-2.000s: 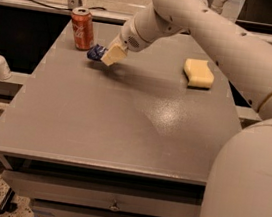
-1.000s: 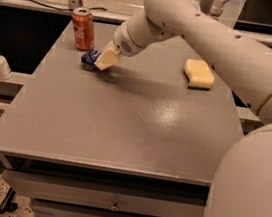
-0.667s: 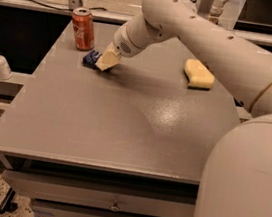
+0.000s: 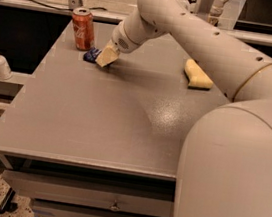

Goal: Move rxbar blueberry near coke can

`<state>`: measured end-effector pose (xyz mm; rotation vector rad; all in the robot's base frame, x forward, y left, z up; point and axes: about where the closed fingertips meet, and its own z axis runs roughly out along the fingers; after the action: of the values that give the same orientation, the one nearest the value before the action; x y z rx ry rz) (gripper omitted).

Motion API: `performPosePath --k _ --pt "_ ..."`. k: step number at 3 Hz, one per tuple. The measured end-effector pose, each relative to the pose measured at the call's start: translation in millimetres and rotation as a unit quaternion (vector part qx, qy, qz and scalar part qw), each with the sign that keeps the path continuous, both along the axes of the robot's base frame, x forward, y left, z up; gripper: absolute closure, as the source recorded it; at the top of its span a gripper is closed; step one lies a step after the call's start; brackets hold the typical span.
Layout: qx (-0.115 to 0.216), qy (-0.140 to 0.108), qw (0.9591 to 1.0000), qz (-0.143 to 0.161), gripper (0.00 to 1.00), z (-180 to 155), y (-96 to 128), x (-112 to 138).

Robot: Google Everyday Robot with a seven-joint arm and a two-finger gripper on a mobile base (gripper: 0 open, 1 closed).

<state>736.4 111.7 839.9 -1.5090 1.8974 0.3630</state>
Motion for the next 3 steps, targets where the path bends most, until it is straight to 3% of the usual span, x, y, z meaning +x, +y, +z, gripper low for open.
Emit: performPosePath --k 3 --pt "-0.004 0.004 1.0000 -0.003 0.12 -2.5 1.6 6.6"
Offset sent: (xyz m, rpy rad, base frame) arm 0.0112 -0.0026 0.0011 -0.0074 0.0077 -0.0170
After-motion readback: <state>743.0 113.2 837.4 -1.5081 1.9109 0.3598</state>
